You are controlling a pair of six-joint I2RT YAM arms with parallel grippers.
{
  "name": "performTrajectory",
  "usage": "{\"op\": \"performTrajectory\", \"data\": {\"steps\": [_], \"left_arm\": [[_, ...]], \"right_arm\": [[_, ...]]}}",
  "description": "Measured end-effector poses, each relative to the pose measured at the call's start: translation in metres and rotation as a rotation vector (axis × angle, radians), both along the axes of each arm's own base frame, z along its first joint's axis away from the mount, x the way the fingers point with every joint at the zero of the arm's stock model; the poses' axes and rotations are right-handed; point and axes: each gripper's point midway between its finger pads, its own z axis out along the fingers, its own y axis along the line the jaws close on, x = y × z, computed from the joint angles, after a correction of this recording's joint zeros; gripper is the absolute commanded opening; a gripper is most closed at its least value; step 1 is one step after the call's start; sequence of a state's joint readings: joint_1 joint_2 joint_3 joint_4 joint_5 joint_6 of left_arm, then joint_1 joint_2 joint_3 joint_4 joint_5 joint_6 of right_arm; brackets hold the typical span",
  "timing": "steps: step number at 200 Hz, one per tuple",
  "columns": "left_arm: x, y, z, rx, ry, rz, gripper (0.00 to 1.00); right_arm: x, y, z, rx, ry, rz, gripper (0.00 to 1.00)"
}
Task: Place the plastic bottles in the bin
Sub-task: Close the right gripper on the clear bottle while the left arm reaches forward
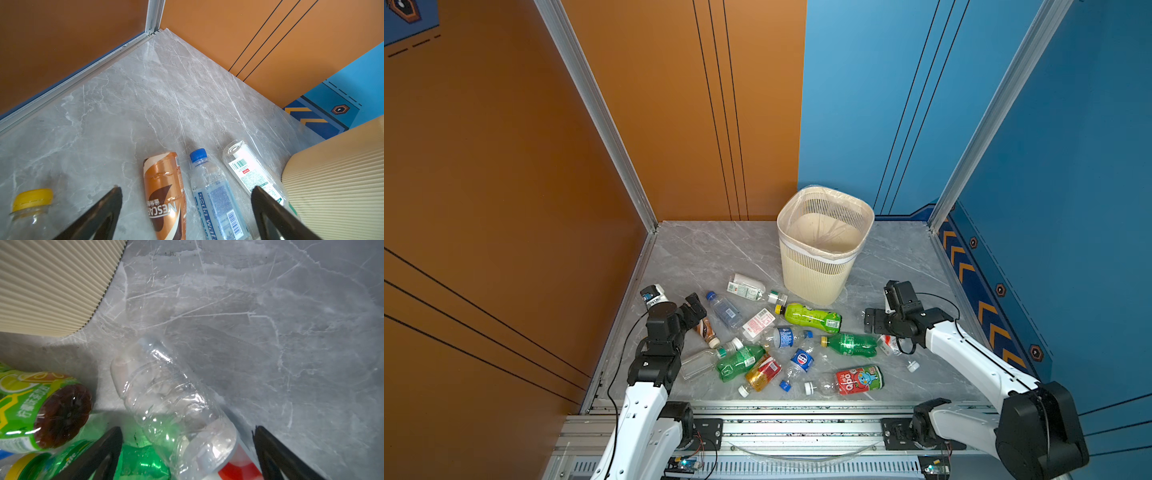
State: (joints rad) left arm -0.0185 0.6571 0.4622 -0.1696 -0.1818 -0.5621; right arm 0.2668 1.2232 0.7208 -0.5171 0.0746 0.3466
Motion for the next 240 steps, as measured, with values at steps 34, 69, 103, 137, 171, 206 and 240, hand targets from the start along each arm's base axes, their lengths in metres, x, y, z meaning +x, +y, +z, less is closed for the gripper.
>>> {"op": "performTrajectory", "data": {"steps": [34, 69, 103, 137, 171, 206, 240], "left_arm": [[-0.002, 0.001, 0.002, -0.012, -0.01, 0.008, 0.98], [-0.005, 0.003, 0.001, -0.025, -0.003, 0.02, 0.98], [-0.006, 0.002, -0.001, -0.04, 0.0, 0.024, 0.98], [-0.007, 0.003, -0.002, -0.049, 0.006, 0.031, 0.98], [-0.009, 0.004, 0.0, -0.061, -0.005, 0.036, 0.98], [-0.011, 0.007, 0.0, -0.069, -0.004, 0.048, 0.98], [-0.012, 0.008, -0.001, -0.078, -0.002, 0.055, 0.98]], "right_arm": [[0.009, -0.008, -0.006, -0.039, 0.041, -0.01, 0.99], [0.014, -0.012, -0.01, -0.065, 0.064, -0.015, 0.99], [0.015, -0.011, -0.001, -0.056, 0.034, -0.015, 1.0], [0.012, -0.01, -0.003, -0.061, 0.045, -0.016, 1.0], [0.005, -0.019, -0.019, -0.096, 0.119, -0.043, 0.98], [0.009, -0.02, -0.03, -0.112, 0.177, -0.042, 0.86], [0.018, -0.018, -0.04, -0.129, 0.215, -0.026, 0.69]]}}
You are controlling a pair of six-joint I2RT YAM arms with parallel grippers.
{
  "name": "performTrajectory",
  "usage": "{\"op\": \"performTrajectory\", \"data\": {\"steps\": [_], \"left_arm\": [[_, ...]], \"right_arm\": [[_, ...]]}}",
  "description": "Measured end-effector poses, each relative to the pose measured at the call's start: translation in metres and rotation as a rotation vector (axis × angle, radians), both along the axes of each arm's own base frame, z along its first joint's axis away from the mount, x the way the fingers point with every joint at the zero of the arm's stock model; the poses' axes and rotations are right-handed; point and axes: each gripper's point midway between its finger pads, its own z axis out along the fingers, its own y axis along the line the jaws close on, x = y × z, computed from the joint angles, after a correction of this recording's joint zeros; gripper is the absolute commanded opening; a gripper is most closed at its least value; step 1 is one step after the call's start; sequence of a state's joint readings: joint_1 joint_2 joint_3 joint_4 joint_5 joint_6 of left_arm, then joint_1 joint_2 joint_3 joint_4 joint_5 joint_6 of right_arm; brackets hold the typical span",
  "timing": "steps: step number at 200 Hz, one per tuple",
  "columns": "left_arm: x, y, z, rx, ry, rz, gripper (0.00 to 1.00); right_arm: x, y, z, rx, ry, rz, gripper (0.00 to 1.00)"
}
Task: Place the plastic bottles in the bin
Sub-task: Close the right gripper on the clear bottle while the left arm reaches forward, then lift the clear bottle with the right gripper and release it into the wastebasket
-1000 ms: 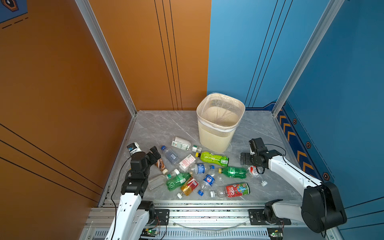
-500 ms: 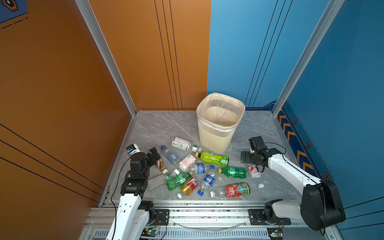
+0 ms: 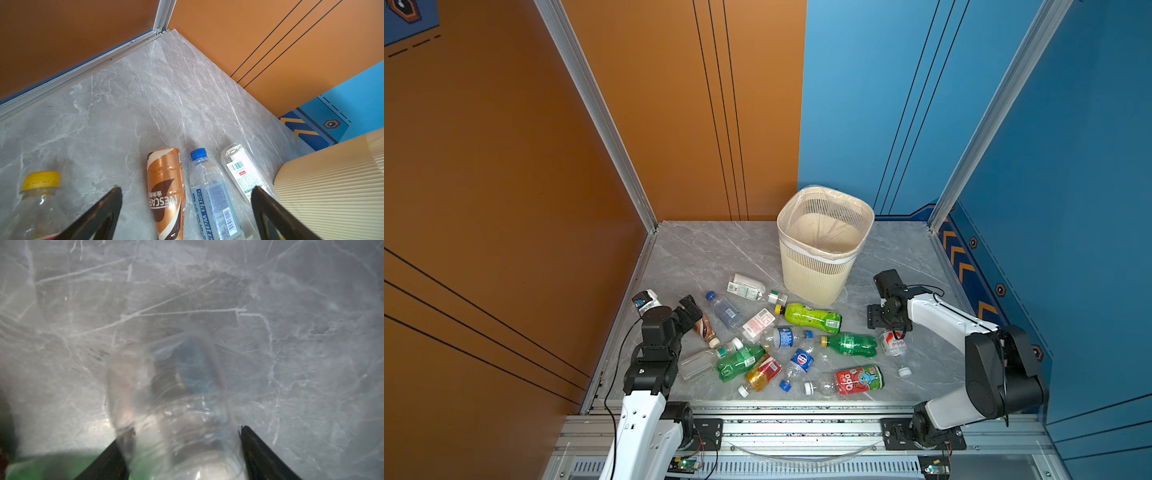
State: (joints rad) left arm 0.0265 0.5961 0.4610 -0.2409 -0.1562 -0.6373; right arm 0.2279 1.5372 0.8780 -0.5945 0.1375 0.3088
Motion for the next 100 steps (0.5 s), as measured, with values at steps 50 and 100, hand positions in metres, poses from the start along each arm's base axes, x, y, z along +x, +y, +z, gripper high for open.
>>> {"op": "performTrajectory", "data": {"steps": [50, 100], "left_arm": [[-0.007, 0.003, 0.001, -0.014, -0.004, 0.019, 0.98], [-0.01, 0.005, -0.005, -0.024, 0.004, 0.034, 0.98]], "right_arm": [[0.007, -0.004, 0.001, -0.035, -0.003, 0.01, 0.5], [0.02, -0.013, 0.059, -0.063, -0.187, -0.014, 0.44]]}}
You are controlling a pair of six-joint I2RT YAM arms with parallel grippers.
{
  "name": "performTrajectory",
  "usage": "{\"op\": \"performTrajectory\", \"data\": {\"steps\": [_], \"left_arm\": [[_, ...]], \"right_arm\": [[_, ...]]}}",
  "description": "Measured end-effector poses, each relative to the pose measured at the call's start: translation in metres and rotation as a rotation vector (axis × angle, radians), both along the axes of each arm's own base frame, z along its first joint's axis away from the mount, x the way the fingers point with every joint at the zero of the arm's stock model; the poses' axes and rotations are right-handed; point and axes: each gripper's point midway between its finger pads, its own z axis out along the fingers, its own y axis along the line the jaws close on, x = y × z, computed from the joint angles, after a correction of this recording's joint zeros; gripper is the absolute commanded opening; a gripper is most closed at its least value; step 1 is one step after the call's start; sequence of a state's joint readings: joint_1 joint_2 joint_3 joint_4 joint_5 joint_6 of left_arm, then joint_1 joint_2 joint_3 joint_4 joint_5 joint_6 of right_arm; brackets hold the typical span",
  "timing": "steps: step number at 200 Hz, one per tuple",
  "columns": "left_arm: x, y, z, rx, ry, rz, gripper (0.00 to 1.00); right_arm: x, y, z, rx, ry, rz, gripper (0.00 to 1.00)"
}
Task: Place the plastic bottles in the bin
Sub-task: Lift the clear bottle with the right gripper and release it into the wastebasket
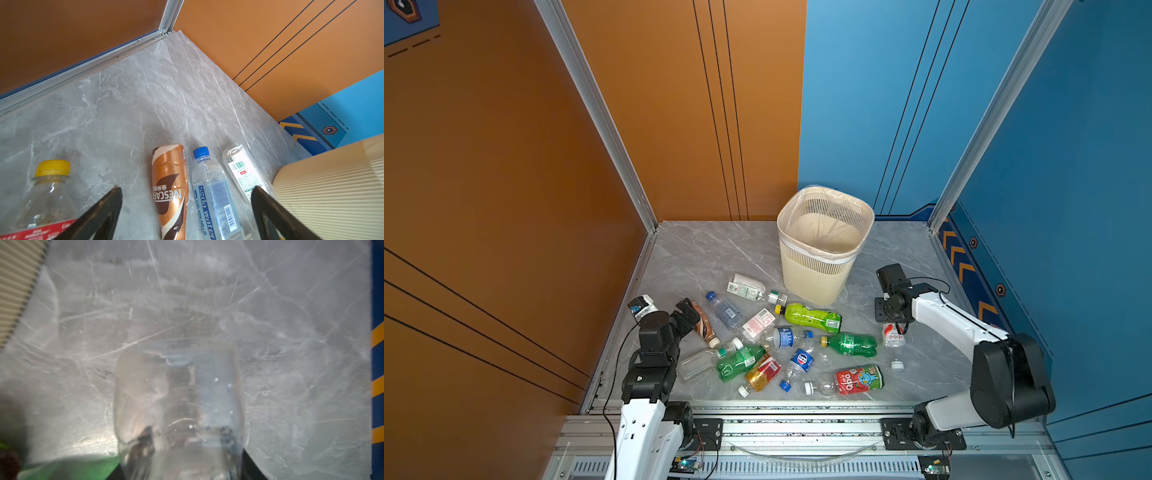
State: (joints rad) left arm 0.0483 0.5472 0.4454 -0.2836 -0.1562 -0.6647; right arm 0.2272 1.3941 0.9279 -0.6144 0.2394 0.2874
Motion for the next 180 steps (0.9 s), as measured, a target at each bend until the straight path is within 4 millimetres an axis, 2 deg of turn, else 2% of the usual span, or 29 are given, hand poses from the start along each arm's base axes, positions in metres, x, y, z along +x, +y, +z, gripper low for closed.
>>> {"op": "performTrajectory", "data": {"steps": [23, 52, 93, 117, 146, 165, 180], "left_arm": [[0.0, 0.001, -0.002, -0.003, 0.009, 0.005, 0.98], [0.001, 0.001, -0.006, -0.009, 0.023, 0.005, 0.98], [0.002, 0.001, -0.009, -0.014, 0.035, 0.003, 0.98], [0.003, -0.001, -0.012, -0.025, 0.045, -0.004, 0.98], [0.003, -0.003, -0.014, -0.038, 0.052, -0.015, 0.98], [0.003, -0.006, -0.015, -0.046, 0.053, -0.028, 0.98], [0.003, -0.007, -0.015, -0.054, 0.056, -0.032, 0.98]], "right_arm": [[0.011, -0.004, 0.056, 0.009, -0.167, -0.018, 0.43], [0.016, -0.007, 0.13, 0.038, -0.371, -0.033, 0.43], [0.019, 0.003, 0.238, 0.109, -0.64, -0.01, 0.43], [0.024, 0.02, 0.294, 0.147, -0.768, 0.041, 0.44], [0.047, 0.052, 0.361, 0.197, -0.915, 0.116, 0.44], [0.069, 0.079, 0.392, 0.226, -0.981, 0.172, 0.45], [0.089, 0.102, 0.405, 0.241, -1.008, 0.213, 0.45]]}}
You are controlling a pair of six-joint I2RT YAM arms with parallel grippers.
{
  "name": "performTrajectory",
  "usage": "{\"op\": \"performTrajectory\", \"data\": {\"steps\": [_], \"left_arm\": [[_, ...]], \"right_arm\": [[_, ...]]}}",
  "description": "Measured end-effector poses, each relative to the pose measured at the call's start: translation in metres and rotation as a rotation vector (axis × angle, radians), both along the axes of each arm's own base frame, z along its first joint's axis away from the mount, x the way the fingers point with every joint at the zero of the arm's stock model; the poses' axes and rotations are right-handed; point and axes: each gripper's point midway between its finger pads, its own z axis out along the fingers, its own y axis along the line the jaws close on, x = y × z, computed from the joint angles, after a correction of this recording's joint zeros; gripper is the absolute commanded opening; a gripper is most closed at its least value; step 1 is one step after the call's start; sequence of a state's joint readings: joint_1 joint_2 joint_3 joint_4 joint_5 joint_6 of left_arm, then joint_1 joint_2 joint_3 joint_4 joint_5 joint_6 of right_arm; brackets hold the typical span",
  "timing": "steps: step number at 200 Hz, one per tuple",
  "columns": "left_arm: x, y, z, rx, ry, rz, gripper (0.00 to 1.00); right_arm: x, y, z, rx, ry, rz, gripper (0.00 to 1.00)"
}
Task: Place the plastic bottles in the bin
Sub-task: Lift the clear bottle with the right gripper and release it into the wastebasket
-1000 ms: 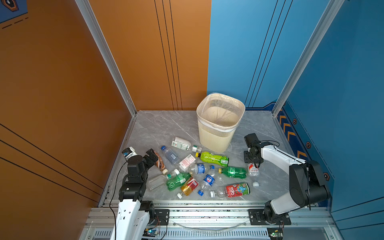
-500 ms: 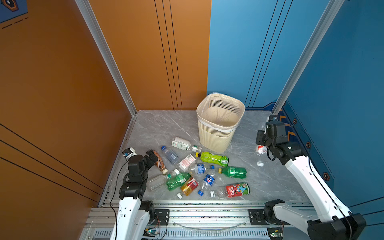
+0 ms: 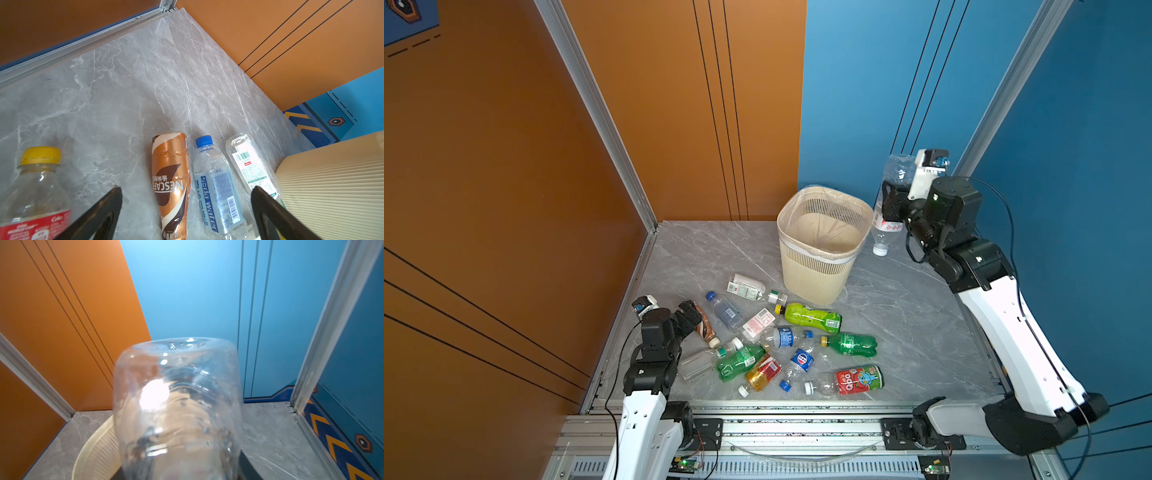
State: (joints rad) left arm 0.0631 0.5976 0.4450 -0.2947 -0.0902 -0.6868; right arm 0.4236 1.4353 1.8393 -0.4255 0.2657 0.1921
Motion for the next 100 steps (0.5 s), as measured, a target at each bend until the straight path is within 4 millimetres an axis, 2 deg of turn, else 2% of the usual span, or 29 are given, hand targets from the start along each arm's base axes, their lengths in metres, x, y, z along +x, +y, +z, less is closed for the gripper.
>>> {"op": "performTrajectory", "data": {"steps": [17, 43, 70, 100], "left_arm": [[-0.002, -0.001, -0.001, -0.013, 0.006, -0.002, 0.98], [-0.003, -0.004, 0.001, -0.03, -0.004, -0.01, 0.98], [-0.005, -0.006, -0.001, -0.036, 0.003, -0.018, 0.98], [-0.006, -0.005, -0.002, -0.041, 0.007, -0.016, 0.98]], "right_arm": [[0.023, 0.02, 0.005, -0.004, -0.021, 0.025, 0.46], [0.059, 0.043, -0.007, -0.02, -0.009, 0.047, 0.46], [0.09, 0.061, -0.035, -0.055, 0.04, 0.069, 0.46], [0.106, 0.072, -0.07, -0.106, 0.121, 0.09, 0.46]]}}
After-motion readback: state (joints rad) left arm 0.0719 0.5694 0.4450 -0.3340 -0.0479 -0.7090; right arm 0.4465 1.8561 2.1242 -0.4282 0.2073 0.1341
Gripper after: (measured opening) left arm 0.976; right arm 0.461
